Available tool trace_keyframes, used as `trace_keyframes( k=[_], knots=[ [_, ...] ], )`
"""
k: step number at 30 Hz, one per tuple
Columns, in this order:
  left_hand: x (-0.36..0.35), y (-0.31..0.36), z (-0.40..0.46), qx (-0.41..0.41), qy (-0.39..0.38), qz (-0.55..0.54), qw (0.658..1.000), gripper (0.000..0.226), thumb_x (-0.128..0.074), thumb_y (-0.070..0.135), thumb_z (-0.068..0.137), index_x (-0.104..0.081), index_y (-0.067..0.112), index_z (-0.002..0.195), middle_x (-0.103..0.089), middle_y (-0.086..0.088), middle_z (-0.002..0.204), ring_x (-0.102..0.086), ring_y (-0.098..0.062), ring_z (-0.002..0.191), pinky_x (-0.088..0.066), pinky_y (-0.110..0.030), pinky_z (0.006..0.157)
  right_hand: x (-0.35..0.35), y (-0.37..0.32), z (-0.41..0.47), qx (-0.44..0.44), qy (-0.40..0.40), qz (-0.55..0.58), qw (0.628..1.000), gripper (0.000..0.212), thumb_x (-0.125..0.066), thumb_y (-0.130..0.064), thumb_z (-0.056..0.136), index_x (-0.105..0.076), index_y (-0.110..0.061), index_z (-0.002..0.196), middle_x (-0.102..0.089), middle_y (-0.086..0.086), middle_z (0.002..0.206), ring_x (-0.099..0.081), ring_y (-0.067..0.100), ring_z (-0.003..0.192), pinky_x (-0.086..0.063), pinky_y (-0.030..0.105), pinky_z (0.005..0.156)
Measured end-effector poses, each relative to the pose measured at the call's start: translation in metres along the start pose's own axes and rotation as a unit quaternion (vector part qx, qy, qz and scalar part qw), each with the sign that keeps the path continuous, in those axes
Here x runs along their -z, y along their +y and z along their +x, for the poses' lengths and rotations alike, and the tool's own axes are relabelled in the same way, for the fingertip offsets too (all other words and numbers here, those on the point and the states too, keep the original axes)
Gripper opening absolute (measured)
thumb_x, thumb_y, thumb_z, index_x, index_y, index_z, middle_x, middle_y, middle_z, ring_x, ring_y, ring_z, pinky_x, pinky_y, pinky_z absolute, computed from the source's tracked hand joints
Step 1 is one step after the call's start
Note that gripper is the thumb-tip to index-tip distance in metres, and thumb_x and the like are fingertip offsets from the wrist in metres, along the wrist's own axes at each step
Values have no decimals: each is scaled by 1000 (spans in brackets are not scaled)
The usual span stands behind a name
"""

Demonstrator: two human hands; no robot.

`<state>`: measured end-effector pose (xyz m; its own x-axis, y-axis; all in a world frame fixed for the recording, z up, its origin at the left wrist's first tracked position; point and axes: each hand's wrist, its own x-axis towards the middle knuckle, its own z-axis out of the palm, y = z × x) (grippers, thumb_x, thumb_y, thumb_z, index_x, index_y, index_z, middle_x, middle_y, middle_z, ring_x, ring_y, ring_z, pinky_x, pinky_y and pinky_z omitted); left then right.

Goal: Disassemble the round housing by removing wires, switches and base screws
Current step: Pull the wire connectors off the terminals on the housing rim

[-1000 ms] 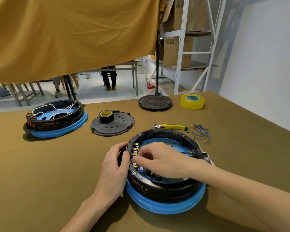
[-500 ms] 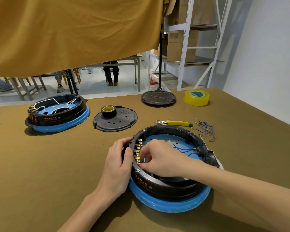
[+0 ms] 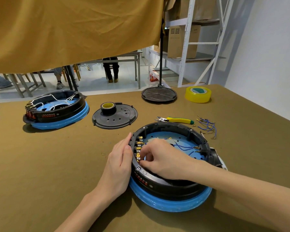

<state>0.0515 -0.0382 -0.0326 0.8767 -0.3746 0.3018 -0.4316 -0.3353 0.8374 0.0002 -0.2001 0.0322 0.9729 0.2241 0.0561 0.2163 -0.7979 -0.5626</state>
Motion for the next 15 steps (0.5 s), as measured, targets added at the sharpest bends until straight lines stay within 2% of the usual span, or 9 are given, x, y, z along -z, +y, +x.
trace_keyframes(
  k=[3,6,11,15],
  knots=[
    [0,-1,1,-8,1,7,1000,60,-24,47,101,-35,26,157,-43,16,155,-30,19,138,-19,3,106,0,-1,0,2,7,-9,1000,14,-65,-21,97,-75,-18,89,-52,-16,60,-54,-8,59,-37,5,57],
    [-1,-2,0,-12,0,11,1000,60,-25,46,101,-35,25,157,-44,14,155,-32,17,139,-20,2,107,-1,-1,0,0,12,-18,1000,15,-64,-21,97,-77,-14,94,-56,-14,64,-54,0,61,-36,8,61],
    [0,-4,1,-20,2,14,1000,59,-25,46,102,-37,25,156,-46,14,154,-33,15,139,-20,2,107,1,0,1,-2,5,-8,1000,14,-65,-20,97,-77,-13,94,-58,-14,64,-55,1,59,-42,11,62],
    [0,-7,1,-28,5,31,999,59,-25,47,103,-36,25,156,-45,18,152,-30,22,136,-18,5,104,3,2,1,-2,-6,-1,1000,14,-64,-21,97,-77,-17,91,-59,-14,63,-56,-3,60,-36,6,60]
  ],
)
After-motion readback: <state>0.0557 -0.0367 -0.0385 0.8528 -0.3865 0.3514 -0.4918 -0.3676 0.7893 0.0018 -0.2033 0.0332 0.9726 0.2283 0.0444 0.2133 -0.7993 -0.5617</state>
